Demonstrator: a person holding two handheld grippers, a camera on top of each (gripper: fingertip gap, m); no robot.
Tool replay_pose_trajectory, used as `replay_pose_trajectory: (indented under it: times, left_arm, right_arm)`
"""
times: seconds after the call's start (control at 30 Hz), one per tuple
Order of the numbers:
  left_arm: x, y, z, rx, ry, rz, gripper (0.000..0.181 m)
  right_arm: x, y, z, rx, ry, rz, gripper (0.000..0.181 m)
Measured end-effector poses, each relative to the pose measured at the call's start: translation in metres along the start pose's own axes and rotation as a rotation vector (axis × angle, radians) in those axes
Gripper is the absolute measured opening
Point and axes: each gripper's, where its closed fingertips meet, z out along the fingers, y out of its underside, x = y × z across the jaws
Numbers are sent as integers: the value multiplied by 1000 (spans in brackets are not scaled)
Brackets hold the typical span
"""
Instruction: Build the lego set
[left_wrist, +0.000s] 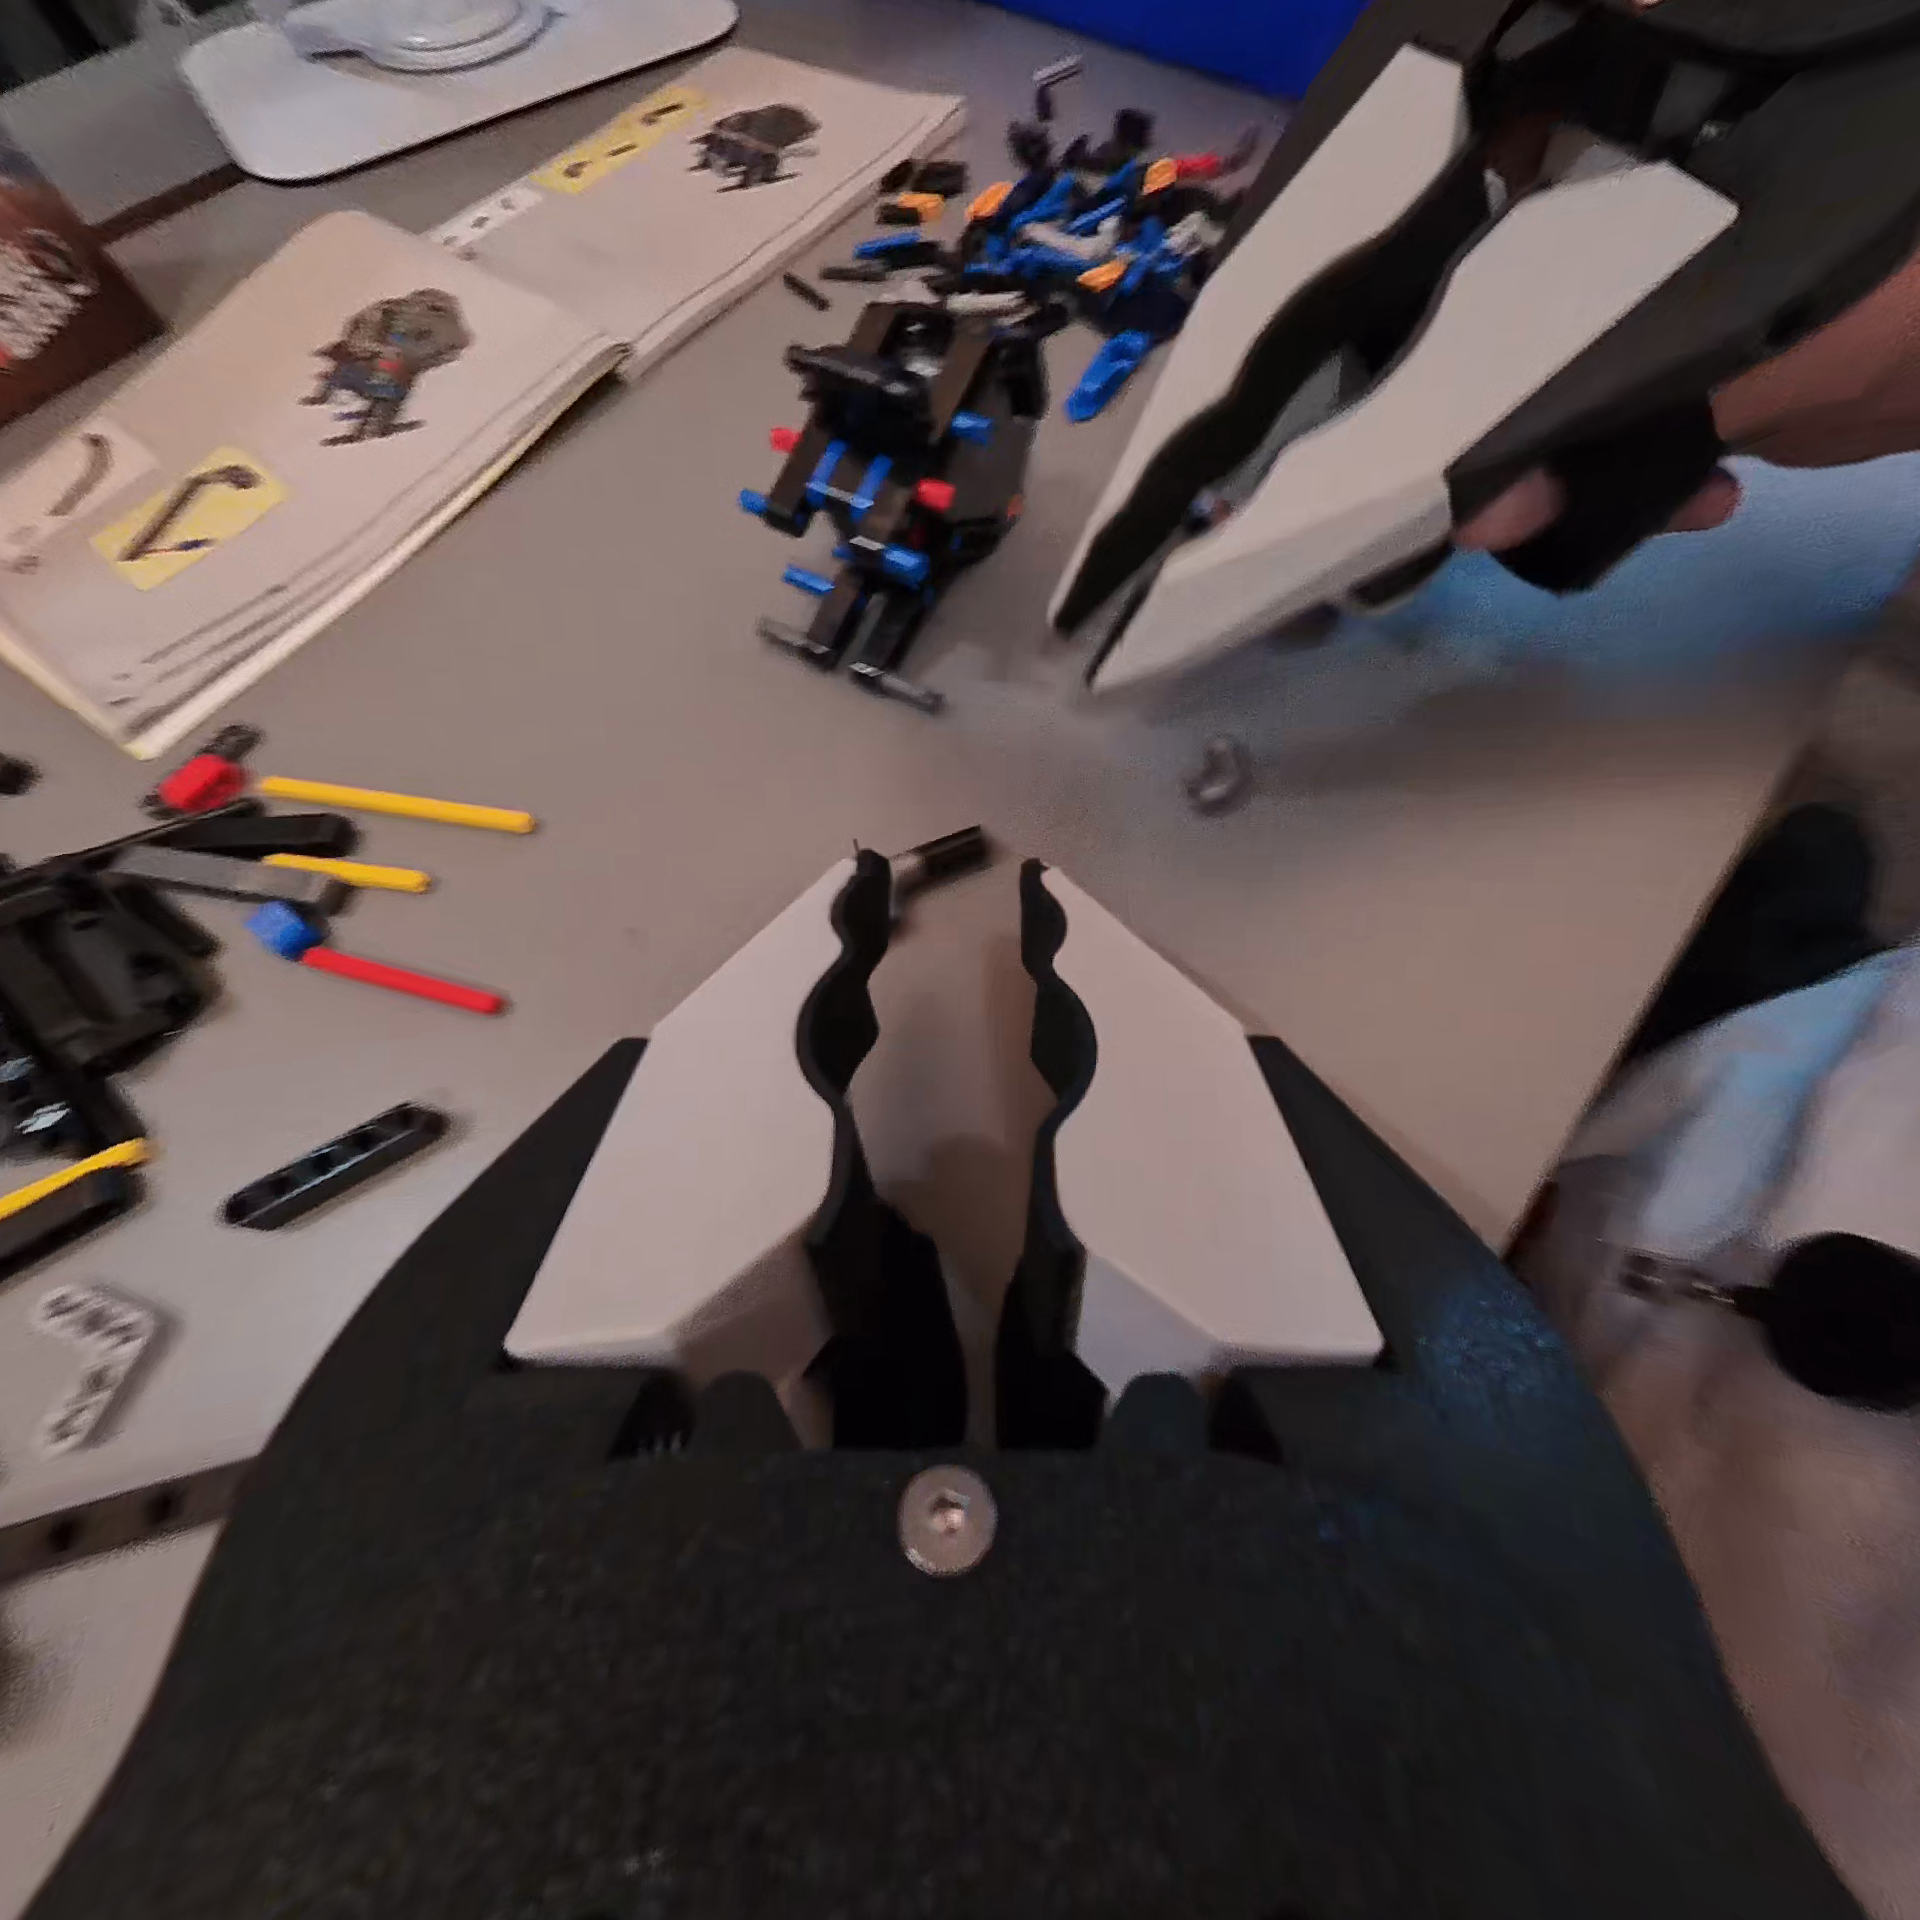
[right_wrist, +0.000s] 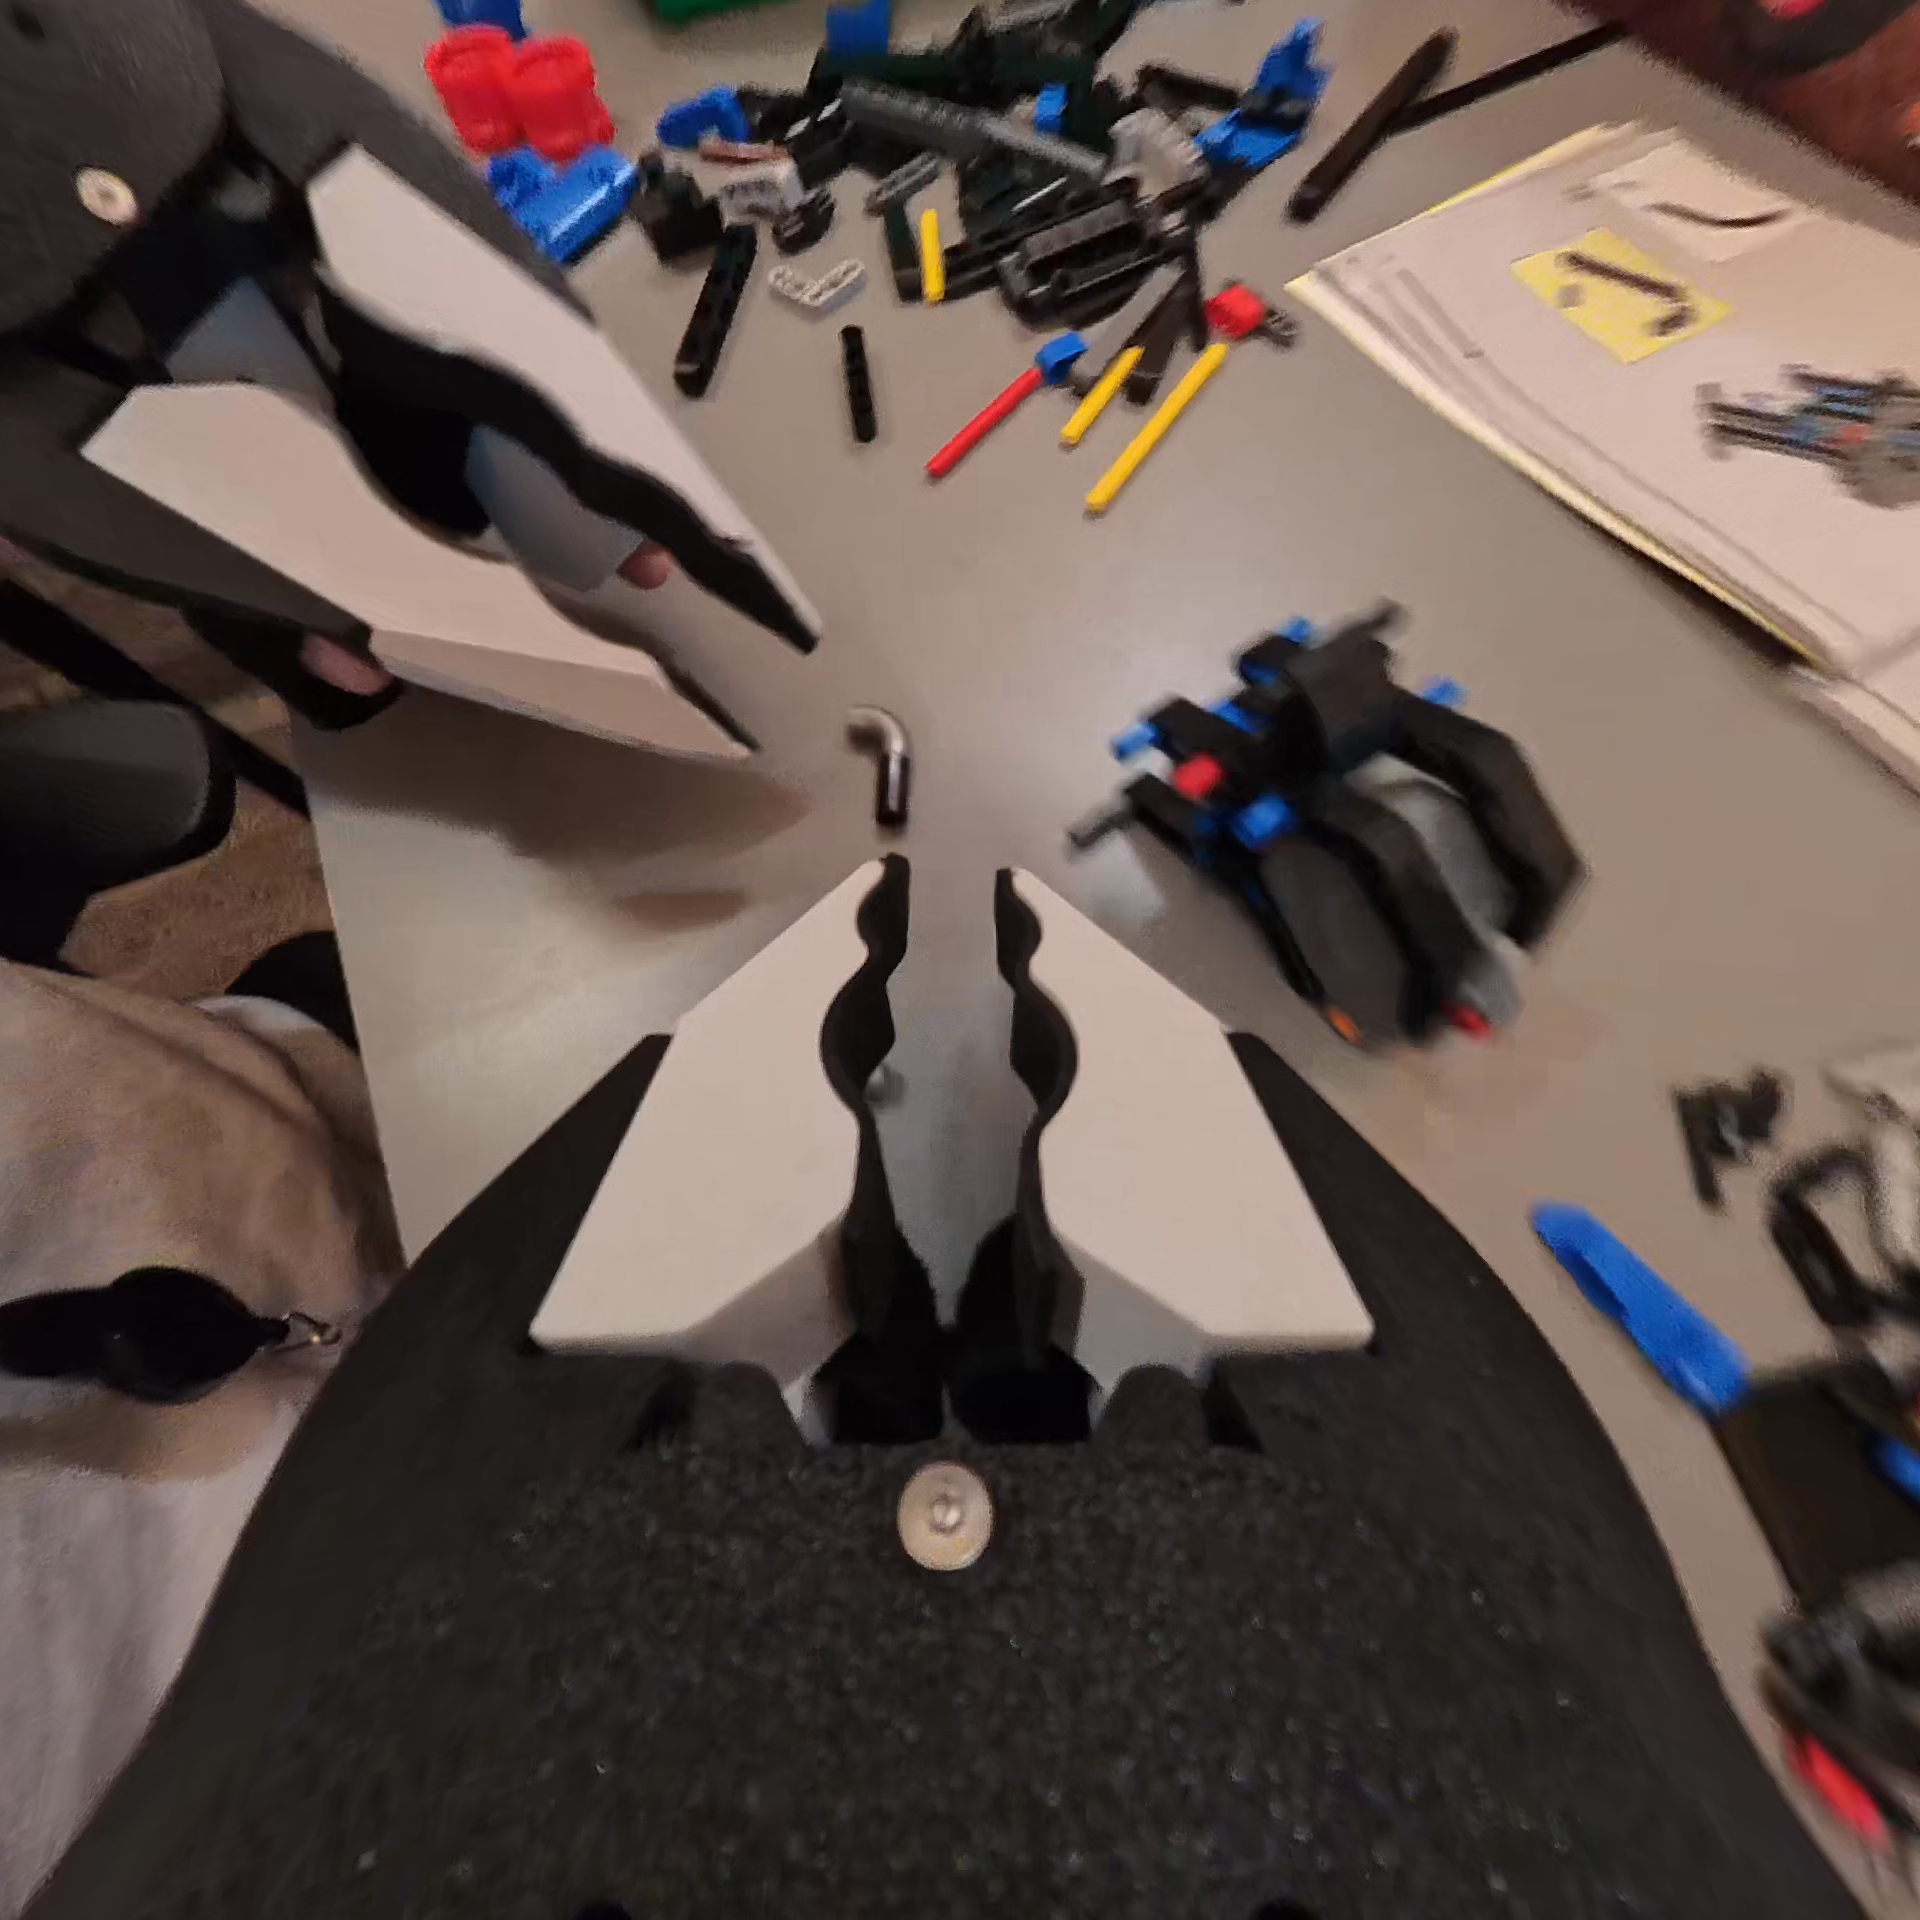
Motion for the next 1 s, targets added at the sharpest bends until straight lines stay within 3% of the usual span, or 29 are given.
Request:
replay_pose_trajectory:
  times: [0.17, 0.27, 0.5, 0.7, 0.73, 0.9, 1.0]
  left_arm:
    - [40, -5, 13, -17, 122, 67, 31]
    - [55, -1, 28, -91, 160, 101, 34]
    - [65, -7, 49, -134, 189, 96, 30]
    - [66, -2, 52, -167, 198, 99, 17]
    - [67, -2, 52, -168, 211, 98, 9]
    - [68, -2, 50, -167, 226, 99, 7]
    - [63, -15, 45, -73, 196, 137, 7]
  right_arm:
    - [27, 37, -58, 43, 80, 62, 25]
    - [24, 50, -71, 62, 81, 75, 26]
    - [12, 66, -59, 5, 18, 97, 27]
    - [15, 74, -47, -89, 103, 12, 19]
    - [14, 73, -46, -87, 106, 4, 17]
    - [15, 71, -47, -69, 105, 7, 18]
    - [15, 57, -53, 26, 99, 37, 18]
